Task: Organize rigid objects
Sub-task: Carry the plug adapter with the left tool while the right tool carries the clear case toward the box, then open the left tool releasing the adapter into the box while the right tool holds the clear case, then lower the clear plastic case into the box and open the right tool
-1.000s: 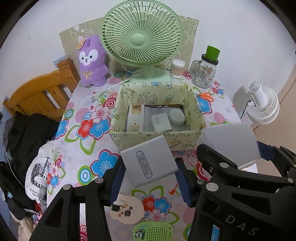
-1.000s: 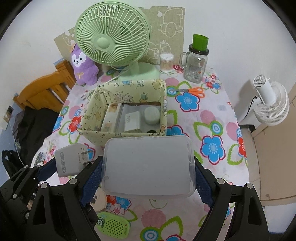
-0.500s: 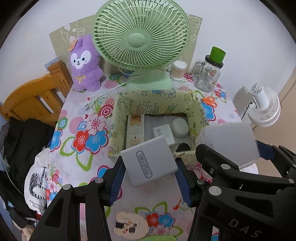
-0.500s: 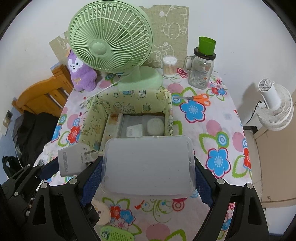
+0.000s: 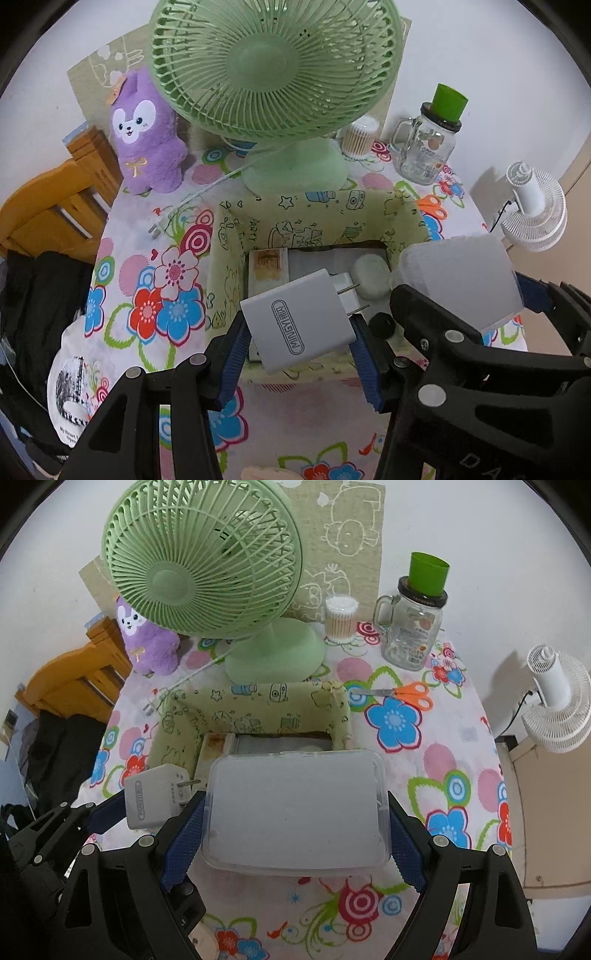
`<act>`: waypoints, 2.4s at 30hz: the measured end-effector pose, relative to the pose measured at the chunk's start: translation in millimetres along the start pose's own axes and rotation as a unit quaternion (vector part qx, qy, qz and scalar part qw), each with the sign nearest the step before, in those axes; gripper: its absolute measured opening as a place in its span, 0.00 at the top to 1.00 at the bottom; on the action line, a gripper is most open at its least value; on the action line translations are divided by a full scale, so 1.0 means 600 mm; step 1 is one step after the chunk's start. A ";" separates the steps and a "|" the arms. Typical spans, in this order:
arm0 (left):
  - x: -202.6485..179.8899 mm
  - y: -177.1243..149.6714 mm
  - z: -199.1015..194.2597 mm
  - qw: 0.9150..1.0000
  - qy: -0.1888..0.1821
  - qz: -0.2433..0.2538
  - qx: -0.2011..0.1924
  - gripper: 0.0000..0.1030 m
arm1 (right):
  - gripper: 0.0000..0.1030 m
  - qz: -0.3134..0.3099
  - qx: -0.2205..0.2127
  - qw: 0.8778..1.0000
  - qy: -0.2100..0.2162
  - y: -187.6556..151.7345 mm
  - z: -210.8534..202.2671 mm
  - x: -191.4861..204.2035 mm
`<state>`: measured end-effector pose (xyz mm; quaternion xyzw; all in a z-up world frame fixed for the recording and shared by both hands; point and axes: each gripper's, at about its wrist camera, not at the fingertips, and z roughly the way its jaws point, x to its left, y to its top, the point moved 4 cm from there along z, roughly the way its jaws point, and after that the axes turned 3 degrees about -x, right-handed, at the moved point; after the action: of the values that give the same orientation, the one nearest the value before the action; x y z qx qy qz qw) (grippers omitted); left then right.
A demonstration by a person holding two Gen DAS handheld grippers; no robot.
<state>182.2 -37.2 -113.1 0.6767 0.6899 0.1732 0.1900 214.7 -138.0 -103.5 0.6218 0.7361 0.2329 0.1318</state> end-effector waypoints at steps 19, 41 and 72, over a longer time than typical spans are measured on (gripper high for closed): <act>-0.009 0.032 0.084 0.999 -0.033 0.030 0.021 0.46 | 0.13 0.026 0.014 0.999 -0.021 0.023 0.065 -0.018; -0.010 0.060 0.153 0.997 -0.063 0.024 0.034 0.42 | 0.13 0.007 0.003 0.998 -0.060 0.057 0.105 -0.039; 0.018 0.046 0.093 0.999 -0.032 0.038 0.016 0.07 | 0.08 -0.010 -0.013 1.000 -0.027 0.064 0.126 0.020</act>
<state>233.8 -27.0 -148.2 0.7106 0.6599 0.1472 0.1947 281.8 -108.2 -147.4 0.6189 0.7352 0.2244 0.1616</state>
